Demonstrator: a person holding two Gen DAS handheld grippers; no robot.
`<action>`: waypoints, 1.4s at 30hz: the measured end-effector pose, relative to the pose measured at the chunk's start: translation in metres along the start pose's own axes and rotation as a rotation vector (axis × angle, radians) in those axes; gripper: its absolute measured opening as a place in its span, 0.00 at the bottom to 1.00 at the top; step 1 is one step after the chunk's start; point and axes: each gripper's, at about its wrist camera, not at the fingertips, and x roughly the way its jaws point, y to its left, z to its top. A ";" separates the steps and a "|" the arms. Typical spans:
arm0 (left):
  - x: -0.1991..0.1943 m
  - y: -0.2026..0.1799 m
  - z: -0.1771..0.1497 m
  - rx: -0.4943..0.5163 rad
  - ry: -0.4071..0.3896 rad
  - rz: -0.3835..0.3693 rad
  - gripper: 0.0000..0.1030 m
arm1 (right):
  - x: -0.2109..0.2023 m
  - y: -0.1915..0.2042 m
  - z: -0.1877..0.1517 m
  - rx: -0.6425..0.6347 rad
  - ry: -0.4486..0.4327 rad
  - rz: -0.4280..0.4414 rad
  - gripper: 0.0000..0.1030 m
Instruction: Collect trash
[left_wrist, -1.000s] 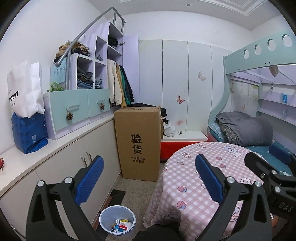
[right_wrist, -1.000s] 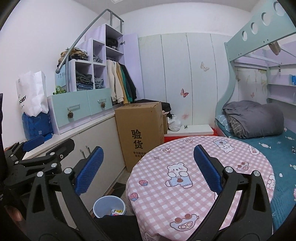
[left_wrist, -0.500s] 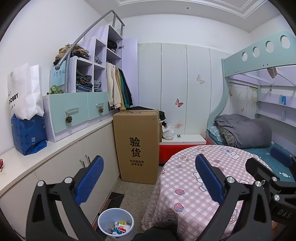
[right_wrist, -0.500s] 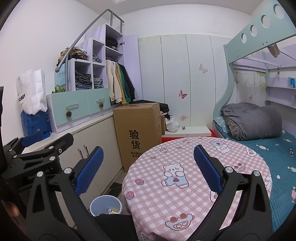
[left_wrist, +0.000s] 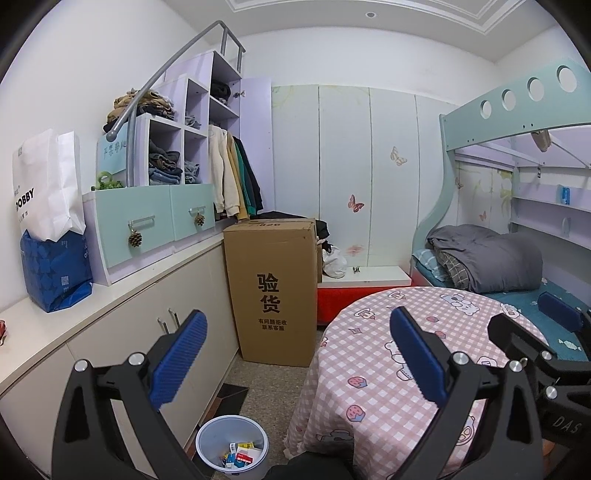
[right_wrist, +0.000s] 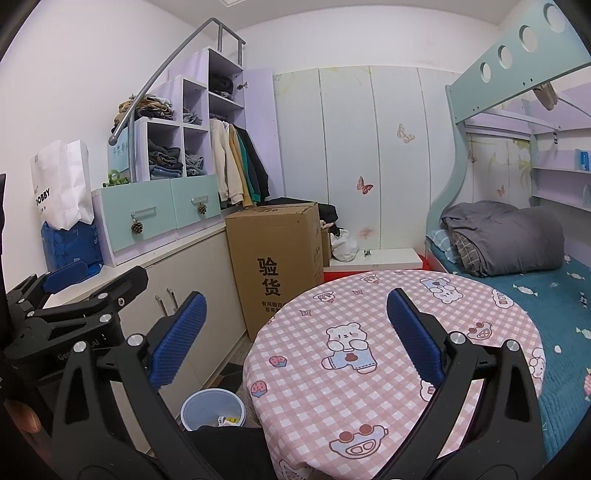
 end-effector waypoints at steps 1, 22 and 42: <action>0.000 0.000 0.000 0.001 0.001 0.001 0.94 | 0.000 0.000 0.000 0.000 0.000 -0.001 0.93; 0.000 0.001 0.002 0.012 -0.002 -0.002 0.94 | 0.003 0.002 -0.003 0.006 0.012 -0.005 0.93; 0.003 0.006 0.000 0.028 0.005 0.006 0.94 | 0.004 0.007 -0.010 0.015 0.019 -0.009 0.94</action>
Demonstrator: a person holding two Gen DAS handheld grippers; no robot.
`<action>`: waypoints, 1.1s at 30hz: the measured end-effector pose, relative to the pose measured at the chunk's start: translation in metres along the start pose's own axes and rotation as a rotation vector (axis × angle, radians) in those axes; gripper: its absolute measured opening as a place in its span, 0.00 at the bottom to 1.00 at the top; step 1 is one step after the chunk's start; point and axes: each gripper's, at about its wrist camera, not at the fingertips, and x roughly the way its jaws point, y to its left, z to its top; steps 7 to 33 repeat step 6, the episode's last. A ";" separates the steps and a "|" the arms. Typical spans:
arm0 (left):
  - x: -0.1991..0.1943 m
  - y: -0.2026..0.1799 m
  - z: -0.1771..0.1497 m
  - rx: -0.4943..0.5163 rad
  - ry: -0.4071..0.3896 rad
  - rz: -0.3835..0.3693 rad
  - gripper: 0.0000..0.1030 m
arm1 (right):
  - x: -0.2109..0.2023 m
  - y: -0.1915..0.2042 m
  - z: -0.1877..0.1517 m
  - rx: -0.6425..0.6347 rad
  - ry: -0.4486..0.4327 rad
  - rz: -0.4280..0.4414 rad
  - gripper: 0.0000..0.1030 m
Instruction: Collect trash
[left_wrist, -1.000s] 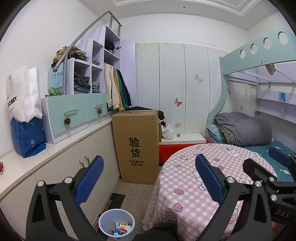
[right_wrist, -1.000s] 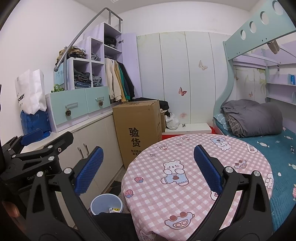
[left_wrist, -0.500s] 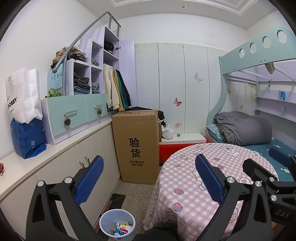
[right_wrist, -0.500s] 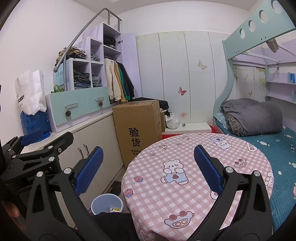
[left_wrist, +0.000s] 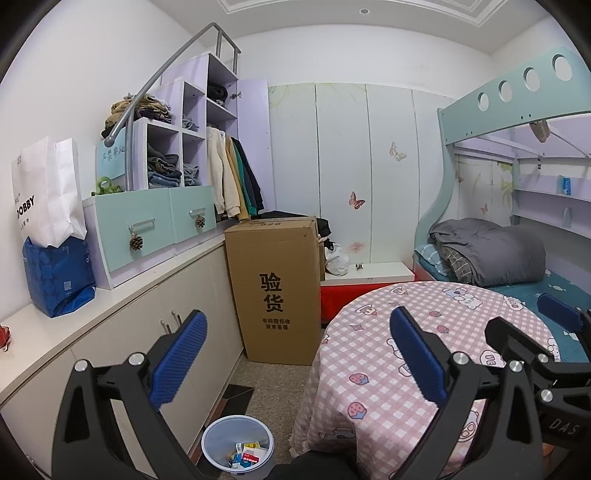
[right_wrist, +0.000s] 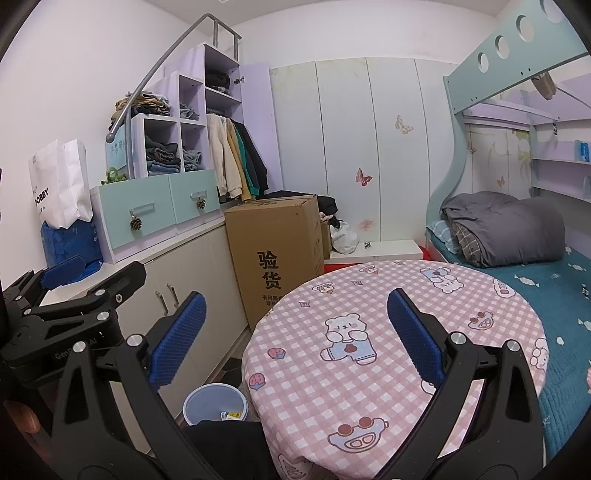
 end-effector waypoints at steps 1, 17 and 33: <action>0.000 0.000 0.000 0.001 0.000 0.001 0.94 | 0.000 -0.001 0.000 -0.001 0.000 -0.001 0.94; 0.007 0.001 -0.002 0.002 0.021 0.006 0.94 | 0.006 -0.002 -0.004 0.011 0.015 -0.012 0.94; 0.007 0.001 -0.002 0.002 0.021 0.006 0.94 | 0.006 -0.002 -0.004 0.011 0.015 -0.012 0.94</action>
